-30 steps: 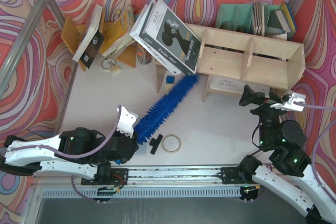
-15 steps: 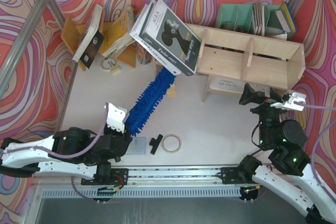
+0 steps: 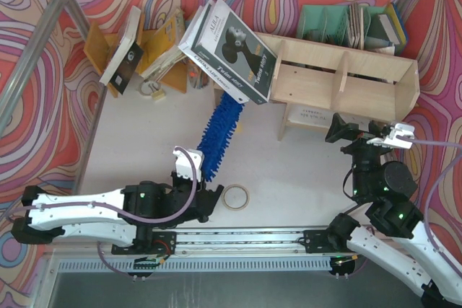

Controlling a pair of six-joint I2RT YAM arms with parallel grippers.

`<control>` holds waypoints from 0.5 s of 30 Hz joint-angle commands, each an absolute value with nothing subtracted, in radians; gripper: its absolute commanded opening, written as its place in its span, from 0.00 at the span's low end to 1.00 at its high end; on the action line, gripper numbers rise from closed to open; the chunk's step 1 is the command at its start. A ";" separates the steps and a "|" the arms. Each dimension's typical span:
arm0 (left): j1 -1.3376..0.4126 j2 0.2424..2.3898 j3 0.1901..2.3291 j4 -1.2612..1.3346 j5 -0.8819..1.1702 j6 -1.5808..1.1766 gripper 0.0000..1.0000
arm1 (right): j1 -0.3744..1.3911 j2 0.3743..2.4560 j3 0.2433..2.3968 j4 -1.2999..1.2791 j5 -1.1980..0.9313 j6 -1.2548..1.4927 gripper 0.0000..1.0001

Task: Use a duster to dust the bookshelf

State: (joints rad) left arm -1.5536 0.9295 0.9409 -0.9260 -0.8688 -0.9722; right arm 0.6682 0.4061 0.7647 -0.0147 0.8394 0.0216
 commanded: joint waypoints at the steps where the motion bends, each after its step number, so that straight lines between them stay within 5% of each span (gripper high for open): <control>1: -1.494 0.954 0.909 -0.805 -0.953 -1.029 0.00 | 0.670 0.410 0.764 0.023 0.844 0.003 0.99; 15: -1.351 1.000 0.880 -0.779 -0.845 -0.992 0.00 | 0.670 0.423 0.756 0.081 0.809 -0.071 0.99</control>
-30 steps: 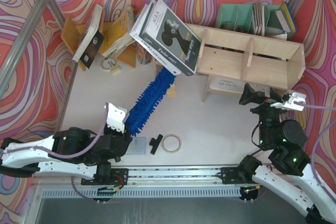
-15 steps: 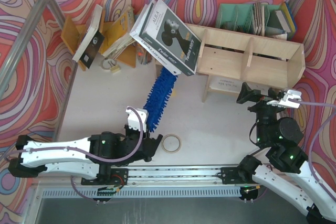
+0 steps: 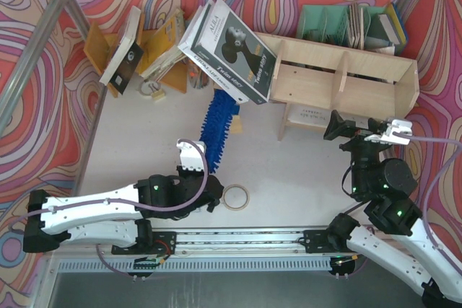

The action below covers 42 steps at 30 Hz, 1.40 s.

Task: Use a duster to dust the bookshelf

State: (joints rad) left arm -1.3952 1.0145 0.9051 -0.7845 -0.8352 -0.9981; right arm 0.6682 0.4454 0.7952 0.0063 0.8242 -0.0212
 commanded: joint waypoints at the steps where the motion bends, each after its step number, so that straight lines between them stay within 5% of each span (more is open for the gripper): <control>1: -1.344 1.002 0.881 -0.793 -0.835 -0.992 0.00 | 0.670 0.417 0.748 0.083 0.806 -0.071 0.99; 13: -1.318 1.067 0.790 -0.736 -0.676 -0.981 0.00 | 0.671 0.391 0.737 0.071 0.813 -0.080 0.99; 30: -1.262 0.924 0.918 -0.792 -0.760 -0.783 0.00 | 0.670 0.386 0.732 0.068 0.821 -0.082 0.99; 42: -1.249 0.989 0.752 -0.642 -0.678 -0.885 0.00 | 0.670 0.387 0.731 0.064 0.819 -0.078 0.99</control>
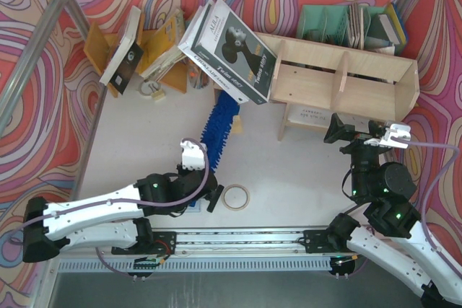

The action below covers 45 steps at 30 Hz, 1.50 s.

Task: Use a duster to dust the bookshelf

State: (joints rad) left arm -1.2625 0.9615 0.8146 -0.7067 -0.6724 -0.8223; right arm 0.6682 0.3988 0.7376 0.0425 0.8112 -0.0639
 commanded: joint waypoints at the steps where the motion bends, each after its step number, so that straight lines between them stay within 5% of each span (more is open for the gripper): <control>1: -1.247 0.996 0.743 -0.637 -0.673 -0.891 0.00 | 0.670 0.386 0.731 0.066 0.820 -0.079 0.99; 17: -1.240 0.910 0.919 -0.794 -0.791 -0.772 0.00 | 0.670 0.386 0.727 0.069 0.811 -0.079 0.99; 32: -1.235 0.954 0.733 -0.709 -0.689 -0.930 0.00 | 0.670 0.396 0.729 0.070 0.808 -0.076 0.99; 45: -1.229 0.880 0.916 -0.818 -0.825 -0.791 0.00 | 0.670 0.384 0.727 0.066 0.808 -0.076 0.99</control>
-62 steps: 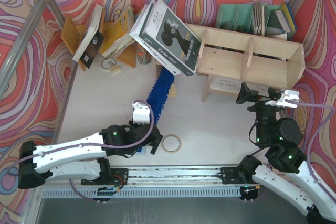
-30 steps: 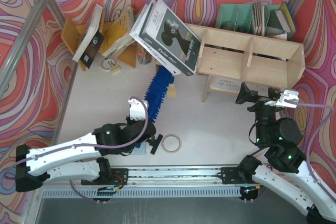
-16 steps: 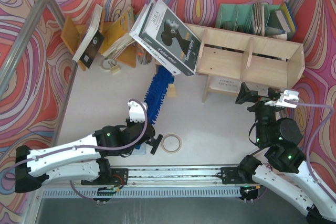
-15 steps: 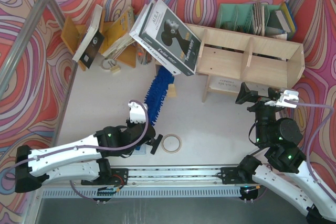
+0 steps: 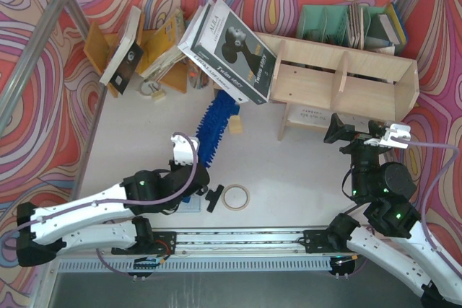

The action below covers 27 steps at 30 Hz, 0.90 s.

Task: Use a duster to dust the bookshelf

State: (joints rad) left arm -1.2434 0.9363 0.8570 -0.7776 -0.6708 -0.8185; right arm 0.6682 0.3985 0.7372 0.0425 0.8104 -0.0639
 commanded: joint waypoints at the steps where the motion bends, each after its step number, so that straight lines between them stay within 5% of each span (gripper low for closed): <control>1: -1.229 0.870 0.924 -0.819 -0.833 -0.786 0.00 | 0.670 0.384 0.727 0.067 0.808 -0.076 0.99; 9: -1.229 0.792 0.908 -0.717 -0.808 -0.708 0.00 | 0.670 0.384 0.727 0.067 0.807 -0.079 0.99; 27: -1.237 1.068 0.956 -0.377 -0.541 -0.707 0.00 | 0.670 0.379 0.725 0.069 0.812 -0.087 0.99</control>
State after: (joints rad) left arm -1.2316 1.0264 0.9279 -0.5526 -0.5896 -0.6987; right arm 0.6682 0.3923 0.7315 0.0433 0.8104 -0.0643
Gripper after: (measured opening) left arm 0.343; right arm 0.987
